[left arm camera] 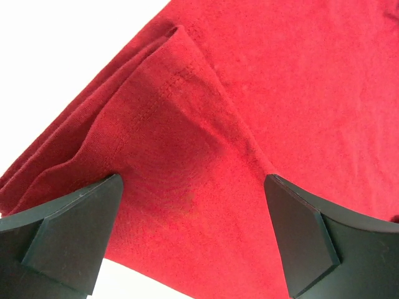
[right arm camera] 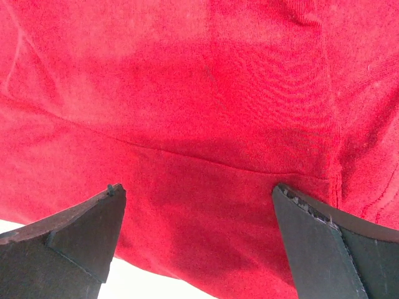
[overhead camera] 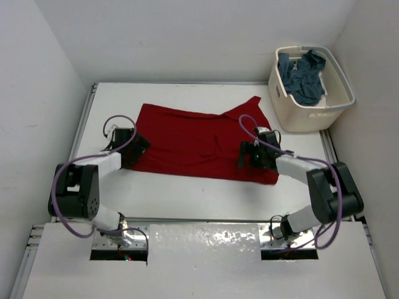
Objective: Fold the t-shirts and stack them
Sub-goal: Fold the flattened tshirt in 1/3 of the way
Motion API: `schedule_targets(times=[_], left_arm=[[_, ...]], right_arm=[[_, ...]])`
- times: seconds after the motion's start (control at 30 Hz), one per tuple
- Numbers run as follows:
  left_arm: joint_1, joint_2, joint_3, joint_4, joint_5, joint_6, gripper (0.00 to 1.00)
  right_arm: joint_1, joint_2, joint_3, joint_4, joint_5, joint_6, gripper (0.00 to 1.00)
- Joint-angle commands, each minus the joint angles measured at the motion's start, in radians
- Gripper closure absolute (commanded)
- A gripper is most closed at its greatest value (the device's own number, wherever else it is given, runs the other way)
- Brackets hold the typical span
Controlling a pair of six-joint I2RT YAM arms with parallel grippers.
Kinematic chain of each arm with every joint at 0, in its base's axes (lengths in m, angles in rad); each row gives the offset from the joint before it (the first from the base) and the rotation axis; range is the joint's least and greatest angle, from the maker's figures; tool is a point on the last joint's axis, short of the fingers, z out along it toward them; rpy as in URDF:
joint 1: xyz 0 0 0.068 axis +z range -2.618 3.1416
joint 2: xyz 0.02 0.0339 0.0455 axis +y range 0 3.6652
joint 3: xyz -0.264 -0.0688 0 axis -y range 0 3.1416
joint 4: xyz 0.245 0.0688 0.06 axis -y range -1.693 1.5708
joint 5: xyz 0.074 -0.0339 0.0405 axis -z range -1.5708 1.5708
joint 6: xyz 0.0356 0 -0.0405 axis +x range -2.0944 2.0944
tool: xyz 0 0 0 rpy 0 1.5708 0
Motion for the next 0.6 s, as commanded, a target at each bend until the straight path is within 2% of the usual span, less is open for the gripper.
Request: schedule_targets(times=[0.0, 0.07, 0.2, 0.33, 0.4, 0.47, 0.57], left_arm=[[-0.023, -0.028, -0.122, -0.332, -0.006, -0.053, 0.0], [-0.031, -0.114, -0.15, -0.405, -0.042, -0.059, 0.0], [-0.044, -0.257, -0.176, -0.525, -0.026, -0.089, 0.0], [-0.052, -0.432, -0.132, -0.639, -0.036, -0.102, 0.0], [-0.051, -0.46, -0.048, -0.647, -0.091, -0.085, 0.0], [-0.051, -0.448, 0.061, -0.619, -0.134, -0.056, 0.0], [-0.049, -0.345, 0.22, -0.593, -0.196, -0.002, 0.0]], right_arm=[[0.018, -0.118, -0.128, -0.098, -0.008, 0.048, 0.01], [0.031, -0.184, -0.183, -0.139, -0.003, 0.052, 0.01], [0.042, -0.319, -0.219, -0.24, -0.013, 0.059, 0.01], [0.045, -0.387, -0.141, -0.32, 0.007, 0.016, 0.01], [0.045, -0.372, -0.046, -0.309, 0.033, -0.01, 0.01], [0.041, -0.326, 0.035, -0.289, 0.133, -0.009, 0.01], [0.036, -0.216, 0.171, -0.243, 0.179, -0.023, 0.01]])
